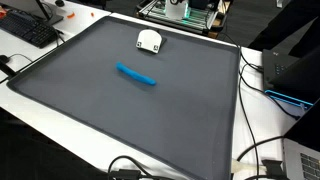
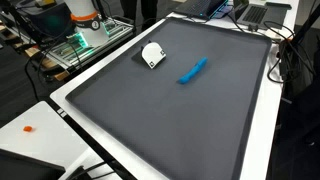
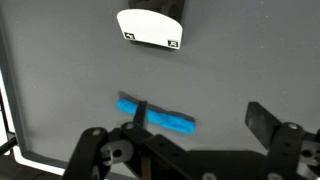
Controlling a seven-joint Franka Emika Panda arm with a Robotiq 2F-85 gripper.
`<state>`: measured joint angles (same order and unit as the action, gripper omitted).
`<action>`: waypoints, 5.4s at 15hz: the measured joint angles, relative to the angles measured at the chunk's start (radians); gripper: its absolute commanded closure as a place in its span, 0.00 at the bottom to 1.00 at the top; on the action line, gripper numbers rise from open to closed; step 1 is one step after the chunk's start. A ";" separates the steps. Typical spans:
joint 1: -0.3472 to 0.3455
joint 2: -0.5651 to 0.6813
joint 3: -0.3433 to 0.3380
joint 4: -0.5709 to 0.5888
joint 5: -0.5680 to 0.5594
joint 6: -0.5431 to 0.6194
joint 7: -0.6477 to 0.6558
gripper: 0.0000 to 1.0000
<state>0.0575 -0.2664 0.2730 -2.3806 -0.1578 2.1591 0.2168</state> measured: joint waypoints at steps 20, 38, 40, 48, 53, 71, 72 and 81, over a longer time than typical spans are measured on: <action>-0.035 0.086 -0.178 -0.096 0.303 0.098 0.289 0.00; -0.083 0.128 -0.218 -0.291 0.446 0.381 0.937 0.00; -0.082 0.128 -0.219 -0.300 0.476 0.381 0.950 0.00; -0.063 0.137 -0.216 -0.342 0.508 0.486 0.948 0.00; -0.050 0.163 -0.213 -0.359 0.507 0.548 0.947 0.00; -0.048 0.244 -0.214 -0.361 0.391 0.692 0.997 0.39; -0.048 0.245 -0.215 -0.361 0.385 0.696 1.002 0.48; -0.048 0.246 -0.219 -0.358 0.370 0.723 1.041 1.00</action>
<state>0.0094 -0.0205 0.0540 -2.7387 0.2118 2.8821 1.2576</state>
